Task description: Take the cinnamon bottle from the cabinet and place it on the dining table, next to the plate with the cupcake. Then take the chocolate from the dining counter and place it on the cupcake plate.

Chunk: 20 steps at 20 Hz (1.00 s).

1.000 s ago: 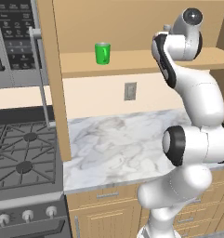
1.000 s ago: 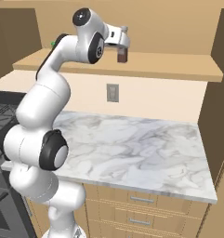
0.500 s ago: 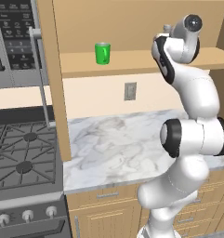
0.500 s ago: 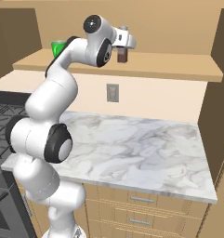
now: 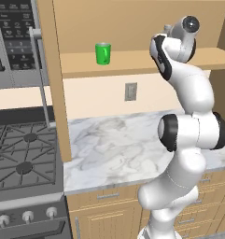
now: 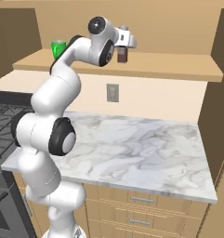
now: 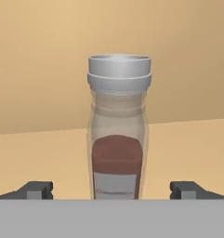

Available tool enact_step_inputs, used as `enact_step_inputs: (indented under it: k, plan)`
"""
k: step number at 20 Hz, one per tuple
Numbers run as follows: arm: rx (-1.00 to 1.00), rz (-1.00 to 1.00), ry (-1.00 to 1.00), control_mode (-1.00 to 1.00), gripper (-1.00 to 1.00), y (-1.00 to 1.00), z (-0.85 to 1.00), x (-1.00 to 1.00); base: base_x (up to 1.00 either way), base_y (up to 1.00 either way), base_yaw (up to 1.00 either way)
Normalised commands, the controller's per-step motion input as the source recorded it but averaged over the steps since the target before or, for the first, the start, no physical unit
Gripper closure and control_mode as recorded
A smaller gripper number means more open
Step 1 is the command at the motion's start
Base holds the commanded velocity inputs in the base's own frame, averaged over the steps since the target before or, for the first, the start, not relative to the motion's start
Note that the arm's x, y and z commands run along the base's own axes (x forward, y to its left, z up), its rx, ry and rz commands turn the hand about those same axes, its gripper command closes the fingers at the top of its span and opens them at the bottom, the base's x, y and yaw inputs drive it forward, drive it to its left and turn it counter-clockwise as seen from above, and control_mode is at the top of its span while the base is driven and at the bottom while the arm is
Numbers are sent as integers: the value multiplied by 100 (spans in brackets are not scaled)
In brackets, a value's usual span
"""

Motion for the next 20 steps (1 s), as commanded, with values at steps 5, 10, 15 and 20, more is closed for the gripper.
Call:
enact_step_inputs:
  k: [5, 10, 15, 20]
  plan:
    - [0, 3, 0, -100, -100, -8, -4, 28, 0, 0, 0]
    - [0, 3, 0, -100, 100, -7, -7, 28, 0, 0, 0]
    - [1, 1, 1, -100, 100, -3, -1, 9, 0, 0, 0]
    - [0, 0, 1, -100, 100, 0, 0, -3, 0, 0, 0]
